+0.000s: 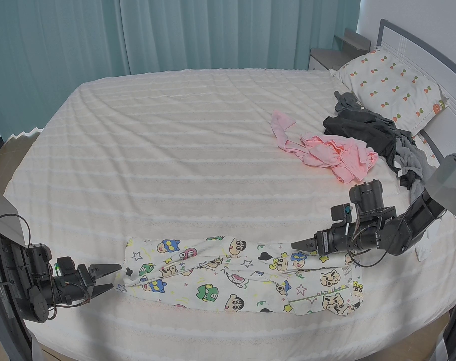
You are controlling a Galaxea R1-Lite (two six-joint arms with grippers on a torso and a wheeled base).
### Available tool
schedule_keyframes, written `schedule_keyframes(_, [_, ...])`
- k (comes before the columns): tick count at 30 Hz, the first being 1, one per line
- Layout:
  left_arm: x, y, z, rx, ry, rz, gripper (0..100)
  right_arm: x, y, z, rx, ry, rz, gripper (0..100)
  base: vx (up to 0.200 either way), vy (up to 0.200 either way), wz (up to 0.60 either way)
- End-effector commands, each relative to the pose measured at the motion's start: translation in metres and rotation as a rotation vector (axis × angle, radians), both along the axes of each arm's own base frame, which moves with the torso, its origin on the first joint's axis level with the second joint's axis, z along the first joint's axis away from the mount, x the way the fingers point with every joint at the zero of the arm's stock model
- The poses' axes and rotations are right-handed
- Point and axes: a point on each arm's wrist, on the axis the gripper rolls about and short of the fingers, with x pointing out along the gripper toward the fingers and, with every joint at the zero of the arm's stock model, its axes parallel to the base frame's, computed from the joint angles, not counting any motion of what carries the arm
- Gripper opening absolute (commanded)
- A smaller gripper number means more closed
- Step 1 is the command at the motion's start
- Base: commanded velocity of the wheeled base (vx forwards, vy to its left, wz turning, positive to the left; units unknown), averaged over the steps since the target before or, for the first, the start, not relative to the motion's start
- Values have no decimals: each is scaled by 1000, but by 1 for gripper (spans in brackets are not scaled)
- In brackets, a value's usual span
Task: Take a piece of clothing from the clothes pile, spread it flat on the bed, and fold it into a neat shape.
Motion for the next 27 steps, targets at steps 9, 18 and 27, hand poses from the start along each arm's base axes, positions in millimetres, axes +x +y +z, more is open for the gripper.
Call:
schedule_keyframes(9, [0,0,0,0,-2,1,100,0,12,-27,-135,44,35,100,0,0,0])
schedule_keyframes(18, [0,0,0,0,-1,0,100,2,15,-24,-144,18,22,0,0,0,0])
schedule_keyframes(27, [0,0,0,0,-1,0,100,-3,18,-14,-133,4,22,0,0,0,0])
